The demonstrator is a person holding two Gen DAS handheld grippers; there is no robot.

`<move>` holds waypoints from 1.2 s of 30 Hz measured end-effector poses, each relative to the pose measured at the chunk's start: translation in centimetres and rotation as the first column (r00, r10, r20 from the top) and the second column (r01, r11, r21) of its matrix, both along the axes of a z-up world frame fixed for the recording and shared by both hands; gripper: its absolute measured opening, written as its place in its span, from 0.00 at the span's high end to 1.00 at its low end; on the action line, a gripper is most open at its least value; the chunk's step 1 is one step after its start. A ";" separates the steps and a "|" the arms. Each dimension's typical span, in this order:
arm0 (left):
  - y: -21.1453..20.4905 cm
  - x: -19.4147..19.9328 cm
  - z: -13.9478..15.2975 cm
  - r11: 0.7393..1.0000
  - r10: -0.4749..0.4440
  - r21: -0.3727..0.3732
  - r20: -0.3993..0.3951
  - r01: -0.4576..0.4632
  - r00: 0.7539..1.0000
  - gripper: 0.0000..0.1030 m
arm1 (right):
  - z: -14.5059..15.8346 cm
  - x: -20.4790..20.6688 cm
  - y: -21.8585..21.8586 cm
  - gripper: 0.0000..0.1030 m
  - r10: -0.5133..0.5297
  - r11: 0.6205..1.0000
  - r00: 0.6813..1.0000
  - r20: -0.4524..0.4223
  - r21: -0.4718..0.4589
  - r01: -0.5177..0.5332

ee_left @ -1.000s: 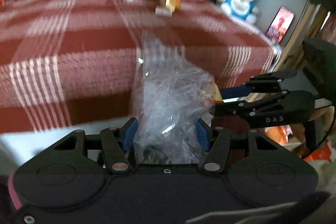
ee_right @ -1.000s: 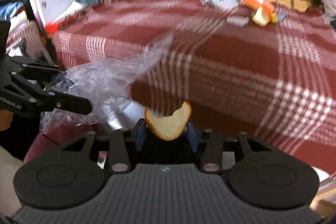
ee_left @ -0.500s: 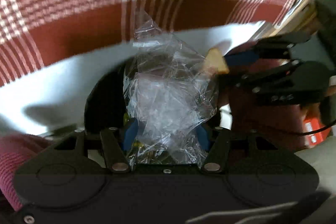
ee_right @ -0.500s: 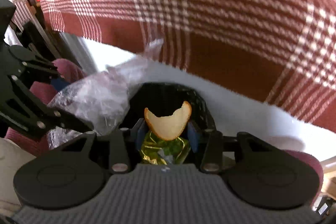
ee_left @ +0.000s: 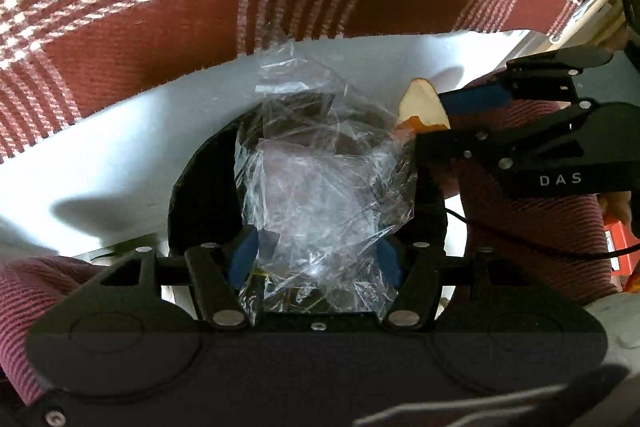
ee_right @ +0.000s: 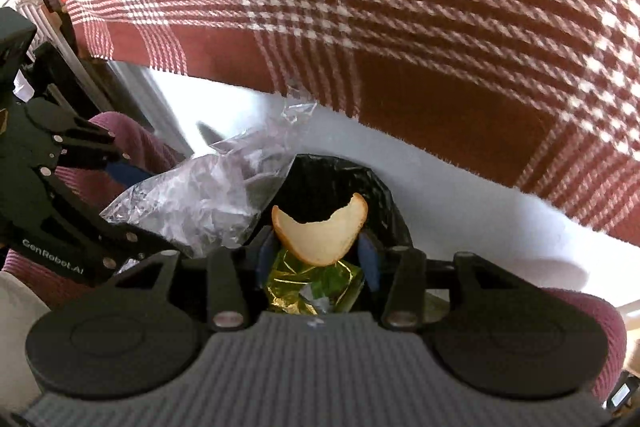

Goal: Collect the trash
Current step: 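Open the left tool over the bin while the right tool opens to drop the peel, then raise both open tools back over the blanket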

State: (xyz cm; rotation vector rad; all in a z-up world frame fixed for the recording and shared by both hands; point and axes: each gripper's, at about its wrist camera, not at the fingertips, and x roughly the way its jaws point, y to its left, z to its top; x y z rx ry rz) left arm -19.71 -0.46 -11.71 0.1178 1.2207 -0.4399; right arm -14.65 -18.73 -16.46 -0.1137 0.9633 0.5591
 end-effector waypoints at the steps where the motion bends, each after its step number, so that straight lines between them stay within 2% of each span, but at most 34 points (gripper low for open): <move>1: 0.1 0.1 0.0 1.000 0.002 0.002 0.000 -0.002 1.000 0.41 | 0.0 0.1 0.0 0.50 0.001 1.000 1.000 0.001 -0.003 -0.001; 9: 0.1 0.7 -0.3 1.000 0.002 0.012 -0.004 -0.002 1.000 0.36 | -0.5 1.0 0.6 0.50 0.000 1.000 1.000 -0.007 -0.009 0.000; 17: 0.4 2.2 -0.9 0.999 0.035 0.005 -0.006 -0.035 0.999 0.36 | -2.2 1.5 1.2 0.49 -0.014 0.999 0.999 -0.050 -0.030 0.012; 19: 0.5 2.3 -0.6 0.999 0.032 -0.007 0.004 -0.032 0.999 0.32 | -2.2 1.6 1.3 0.44 -0.018 0.999 0.999 -0.047 -0.028 0.016; 21: 0.6 2.4 -0.3 1.000 0.028 -0.011 0.021 -0.027 0.999 0.25 | -2.1 1.7 1.2 0.37 -0.020 1.000 0.999 -0.043 -0.021 0.019; 25: 0.7 2.1 0.8 0.999 0.033 -0.003 0.060 -0.033 0.998 0.20 | -1.7 1.8 1.1 0.28 -0.028 1.000 0.999 -0.032 -0.002 0.028; 29: 1.1 2.1 2.3 0.999 0.043 -0.002 0.101 -0.043 0.994 0.18 | -0.9 1.9 0.7 0.27 -0.038 0.999 0.999 -0.015 0.005 0.038; 36: 1.7 2.3 7.3 1.000 0.004 -0.030 0.217 0.003 0.976 0.17 | 3.6 1.2 0.4 0.25 -0.030 0.998 0.994 0.101 0.051 0.025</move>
